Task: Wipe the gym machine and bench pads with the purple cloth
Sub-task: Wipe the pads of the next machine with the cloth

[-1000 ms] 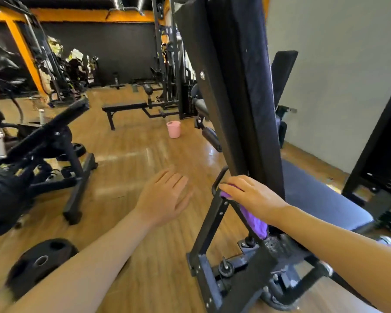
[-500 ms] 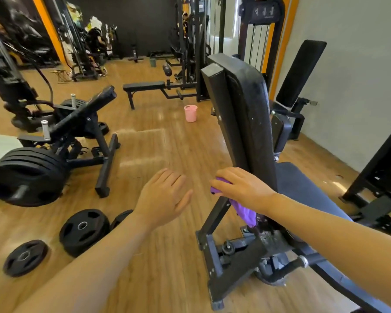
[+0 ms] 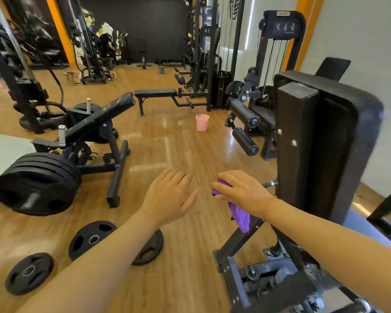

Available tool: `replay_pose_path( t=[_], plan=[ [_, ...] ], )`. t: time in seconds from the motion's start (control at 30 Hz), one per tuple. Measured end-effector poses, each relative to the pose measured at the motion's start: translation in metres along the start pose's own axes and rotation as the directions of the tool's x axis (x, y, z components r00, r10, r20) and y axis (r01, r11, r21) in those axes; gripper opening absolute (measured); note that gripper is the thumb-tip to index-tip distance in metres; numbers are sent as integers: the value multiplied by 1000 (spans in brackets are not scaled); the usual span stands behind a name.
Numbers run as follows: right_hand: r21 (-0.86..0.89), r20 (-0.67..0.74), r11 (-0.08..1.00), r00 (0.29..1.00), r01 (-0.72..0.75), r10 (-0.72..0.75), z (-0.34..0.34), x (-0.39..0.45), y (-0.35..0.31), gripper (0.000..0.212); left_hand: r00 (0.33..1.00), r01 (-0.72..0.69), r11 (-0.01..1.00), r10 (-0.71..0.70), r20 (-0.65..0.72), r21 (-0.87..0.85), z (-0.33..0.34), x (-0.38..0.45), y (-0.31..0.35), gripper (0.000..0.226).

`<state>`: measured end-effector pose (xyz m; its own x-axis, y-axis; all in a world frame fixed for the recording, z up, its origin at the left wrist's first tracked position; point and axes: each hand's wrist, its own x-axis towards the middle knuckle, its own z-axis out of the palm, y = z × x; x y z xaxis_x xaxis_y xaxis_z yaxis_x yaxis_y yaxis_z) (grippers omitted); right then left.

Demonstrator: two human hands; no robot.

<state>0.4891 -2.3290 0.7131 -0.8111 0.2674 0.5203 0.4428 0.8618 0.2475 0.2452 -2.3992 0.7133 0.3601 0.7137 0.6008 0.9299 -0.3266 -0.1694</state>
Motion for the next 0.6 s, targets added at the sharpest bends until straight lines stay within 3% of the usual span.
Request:
replay_pose_path(
  t=[0.3,0.6],
  plan=[
    [-10,2,999,999,-36,36,74,70,11,33,995,-89,995,90,39,-38,57,12,-88,48],
    [-30,-25,997,997,-71,70,170,107,102,38,983,-177,978,182,33,-109,169,75,-147,45]
  ],
)
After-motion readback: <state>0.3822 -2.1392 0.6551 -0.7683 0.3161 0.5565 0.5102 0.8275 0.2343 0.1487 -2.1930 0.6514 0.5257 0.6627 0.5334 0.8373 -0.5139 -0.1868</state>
